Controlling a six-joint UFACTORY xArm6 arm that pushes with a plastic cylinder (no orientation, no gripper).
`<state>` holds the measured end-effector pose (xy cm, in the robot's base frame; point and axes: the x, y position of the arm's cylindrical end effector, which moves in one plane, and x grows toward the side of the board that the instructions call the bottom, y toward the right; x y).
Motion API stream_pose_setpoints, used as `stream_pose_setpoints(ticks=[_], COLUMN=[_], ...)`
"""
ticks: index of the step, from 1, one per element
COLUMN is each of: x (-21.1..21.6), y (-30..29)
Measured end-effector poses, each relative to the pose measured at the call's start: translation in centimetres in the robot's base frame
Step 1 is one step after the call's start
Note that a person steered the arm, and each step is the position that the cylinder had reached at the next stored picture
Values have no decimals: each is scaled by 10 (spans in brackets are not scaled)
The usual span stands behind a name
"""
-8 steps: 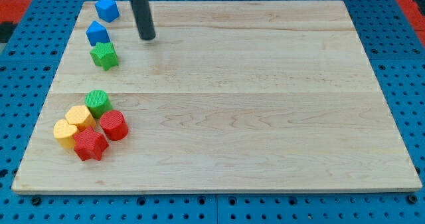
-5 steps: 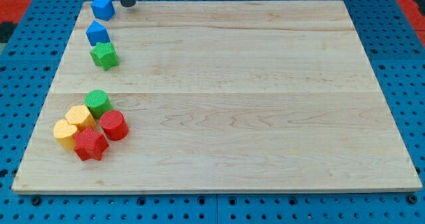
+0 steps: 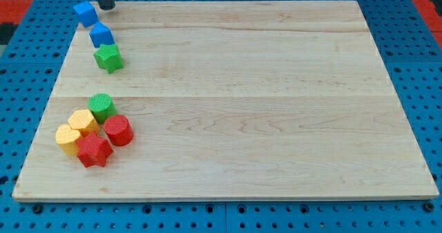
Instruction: Slightly move the blue cube towards the left center of the board
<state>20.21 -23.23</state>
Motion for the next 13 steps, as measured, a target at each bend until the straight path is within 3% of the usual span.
stream_pose_setpoints(ticks=[2,4,8,9,10,12,13], x=[-10,-10,96,48,43,116,114], y=[1,-70,-24,-43,16,18,19])
